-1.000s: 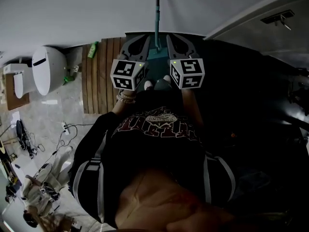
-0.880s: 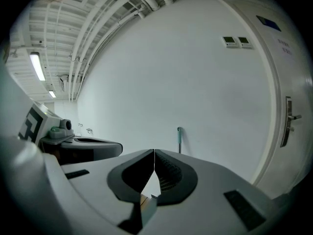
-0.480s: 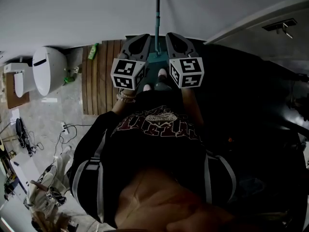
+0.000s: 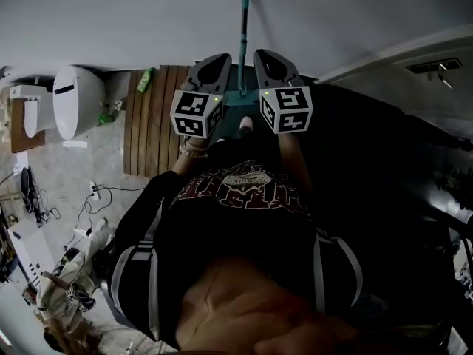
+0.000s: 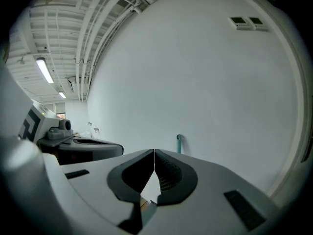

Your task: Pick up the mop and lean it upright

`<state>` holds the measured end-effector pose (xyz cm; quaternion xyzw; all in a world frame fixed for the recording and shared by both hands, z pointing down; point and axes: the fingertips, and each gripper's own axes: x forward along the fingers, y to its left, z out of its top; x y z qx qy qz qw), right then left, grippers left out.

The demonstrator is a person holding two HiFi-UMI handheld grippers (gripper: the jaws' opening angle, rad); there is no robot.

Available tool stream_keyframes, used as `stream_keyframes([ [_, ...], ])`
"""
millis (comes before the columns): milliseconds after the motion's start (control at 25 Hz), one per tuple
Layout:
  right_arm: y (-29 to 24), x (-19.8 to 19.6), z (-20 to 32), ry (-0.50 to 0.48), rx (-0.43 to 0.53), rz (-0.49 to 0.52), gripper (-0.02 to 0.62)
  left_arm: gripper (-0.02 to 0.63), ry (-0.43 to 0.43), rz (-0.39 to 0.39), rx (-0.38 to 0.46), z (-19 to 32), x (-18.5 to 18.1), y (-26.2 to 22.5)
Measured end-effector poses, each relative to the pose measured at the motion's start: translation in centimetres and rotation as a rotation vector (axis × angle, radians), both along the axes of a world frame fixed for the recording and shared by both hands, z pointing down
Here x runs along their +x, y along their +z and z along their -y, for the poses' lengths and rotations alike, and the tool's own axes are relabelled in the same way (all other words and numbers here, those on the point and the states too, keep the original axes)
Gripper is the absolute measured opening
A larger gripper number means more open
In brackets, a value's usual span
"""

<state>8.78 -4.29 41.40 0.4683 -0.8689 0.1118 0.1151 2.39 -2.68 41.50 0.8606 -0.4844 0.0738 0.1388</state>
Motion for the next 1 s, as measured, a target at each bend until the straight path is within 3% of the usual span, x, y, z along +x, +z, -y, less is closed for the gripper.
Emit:
stream_keyframes([
  [560, 0.6, -0.2, 4.9, -0.099, 0.000, 0.002, 0.018, 0.040, -0.115, -0.001, -0.004, 3.9, -0.2, 0.6],
  [800, 0.8, -1.0, 6.5, -0.078, -0.014, 0.003, 0.018, 0.040, -0.099, -0.006, -0.011, 6.1, -1.3, 0.6],
  [1000, 0.6, -0.9, 8.6, -0.012, -0.016, 0.009, 0.018, 0.040, -0.033, -0.003, -0.007, 8.5, -1.2, 0.1],
])
